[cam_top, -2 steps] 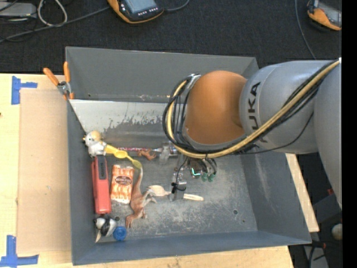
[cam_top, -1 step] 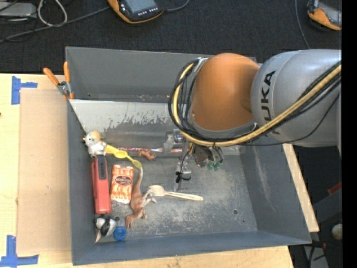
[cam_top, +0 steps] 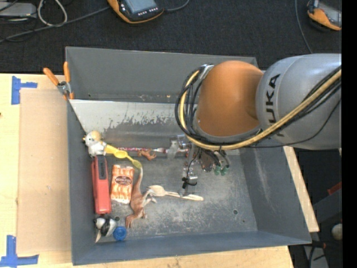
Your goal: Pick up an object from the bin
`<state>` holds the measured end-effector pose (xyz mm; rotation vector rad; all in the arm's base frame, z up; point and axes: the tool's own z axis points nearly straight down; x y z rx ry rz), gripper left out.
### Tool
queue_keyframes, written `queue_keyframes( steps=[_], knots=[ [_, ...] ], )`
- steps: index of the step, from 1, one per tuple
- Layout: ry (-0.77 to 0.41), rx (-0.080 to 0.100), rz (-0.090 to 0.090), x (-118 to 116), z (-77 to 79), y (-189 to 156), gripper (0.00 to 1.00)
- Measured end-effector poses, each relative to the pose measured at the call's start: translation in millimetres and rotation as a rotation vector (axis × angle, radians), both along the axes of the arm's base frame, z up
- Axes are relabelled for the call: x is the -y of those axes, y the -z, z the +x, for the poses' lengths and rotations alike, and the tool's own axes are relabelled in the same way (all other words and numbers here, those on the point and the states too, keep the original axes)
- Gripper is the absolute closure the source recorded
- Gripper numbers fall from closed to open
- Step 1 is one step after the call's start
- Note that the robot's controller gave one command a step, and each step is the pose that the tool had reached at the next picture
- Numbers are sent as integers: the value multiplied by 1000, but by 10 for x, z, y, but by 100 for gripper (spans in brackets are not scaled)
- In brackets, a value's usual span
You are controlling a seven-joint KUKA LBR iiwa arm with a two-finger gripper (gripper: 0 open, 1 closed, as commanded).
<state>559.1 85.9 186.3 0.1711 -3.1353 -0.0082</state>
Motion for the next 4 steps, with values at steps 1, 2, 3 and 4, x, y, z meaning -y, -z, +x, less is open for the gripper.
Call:
queue_keyframes(
  steps=[1,2,3,4],
  knots=[
    [84,5,2,42,-94,630,0],
    [65,-1,0,26,-180,970,0],
    [49,2,2,235,-181,1162,100],
    [50,2,2,235,-181,1162,100]
  ],
)
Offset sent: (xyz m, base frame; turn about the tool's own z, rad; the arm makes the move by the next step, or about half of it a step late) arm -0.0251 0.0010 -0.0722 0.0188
